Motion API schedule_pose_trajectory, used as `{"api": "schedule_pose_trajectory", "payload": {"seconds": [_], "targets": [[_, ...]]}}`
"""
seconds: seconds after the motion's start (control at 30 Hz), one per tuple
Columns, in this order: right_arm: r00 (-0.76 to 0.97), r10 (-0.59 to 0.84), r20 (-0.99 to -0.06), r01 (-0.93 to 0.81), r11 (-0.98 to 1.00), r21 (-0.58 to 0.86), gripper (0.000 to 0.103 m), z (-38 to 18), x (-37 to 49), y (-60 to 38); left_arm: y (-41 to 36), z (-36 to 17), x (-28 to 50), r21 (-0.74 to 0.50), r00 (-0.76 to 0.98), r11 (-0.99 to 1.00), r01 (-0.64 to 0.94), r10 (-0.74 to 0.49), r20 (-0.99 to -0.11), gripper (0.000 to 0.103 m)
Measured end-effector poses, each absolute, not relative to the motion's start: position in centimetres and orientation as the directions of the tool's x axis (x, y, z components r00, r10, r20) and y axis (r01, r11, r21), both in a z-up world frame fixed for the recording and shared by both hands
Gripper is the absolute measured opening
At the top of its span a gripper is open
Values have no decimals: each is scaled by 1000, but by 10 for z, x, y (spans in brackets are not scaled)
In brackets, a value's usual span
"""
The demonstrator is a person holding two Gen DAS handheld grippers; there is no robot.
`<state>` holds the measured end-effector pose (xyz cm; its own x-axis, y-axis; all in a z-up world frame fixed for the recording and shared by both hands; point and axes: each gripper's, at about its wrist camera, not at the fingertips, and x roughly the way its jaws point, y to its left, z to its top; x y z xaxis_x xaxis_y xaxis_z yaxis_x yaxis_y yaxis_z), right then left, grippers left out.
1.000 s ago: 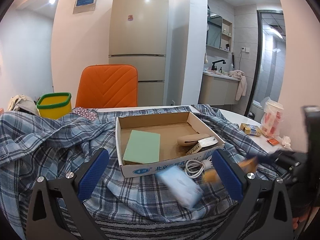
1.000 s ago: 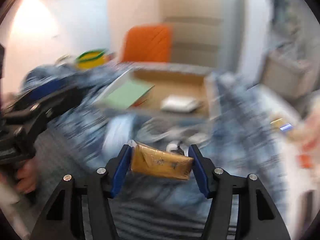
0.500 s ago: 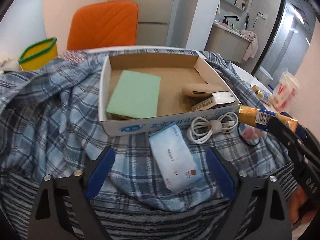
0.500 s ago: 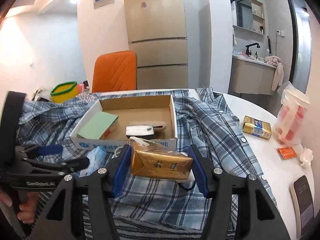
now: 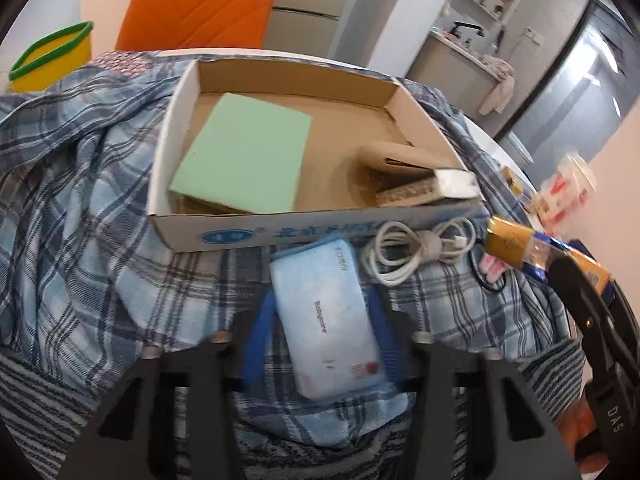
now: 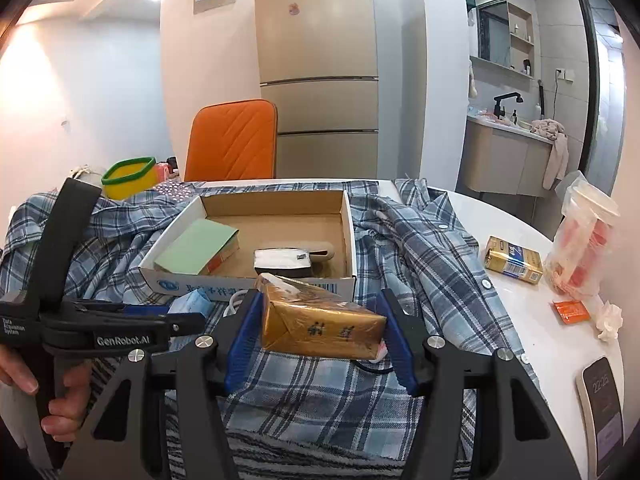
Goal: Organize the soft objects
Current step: 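Lift the wipes pack with the left gripper while the right carries the gold pack over the box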
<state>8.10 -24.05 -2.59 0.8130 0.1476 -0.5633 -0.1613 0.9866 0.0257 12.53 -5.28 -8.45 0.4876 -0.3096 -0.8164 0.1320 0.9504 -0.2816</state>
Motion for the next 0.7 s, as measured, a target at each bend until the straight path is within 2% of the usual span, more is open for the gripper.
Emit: {"api": "schedule_pose_trajectory", "payload": {"seconds": [0.17,0.4,0.57,0.7], "targets": [[815,141,-562,-154,988,25,60,-26,81,-240,-53,-65,107,-276,578,939,204,-343,-740,35],[827,151,-542,-161,987,30,60,-24,80,-240,-49,-20,54,-180,806,946,269,-323,-495,35],[866,171,-470,-175,984,35,60,-16,69,-241,-43,-4,36,-163,883,956,245,-289,-370,35],[910,177,-375,-177,984,34,60,-6,56,-242,-39,1,29,-145,907,964,225,-261,-331,35]]}}
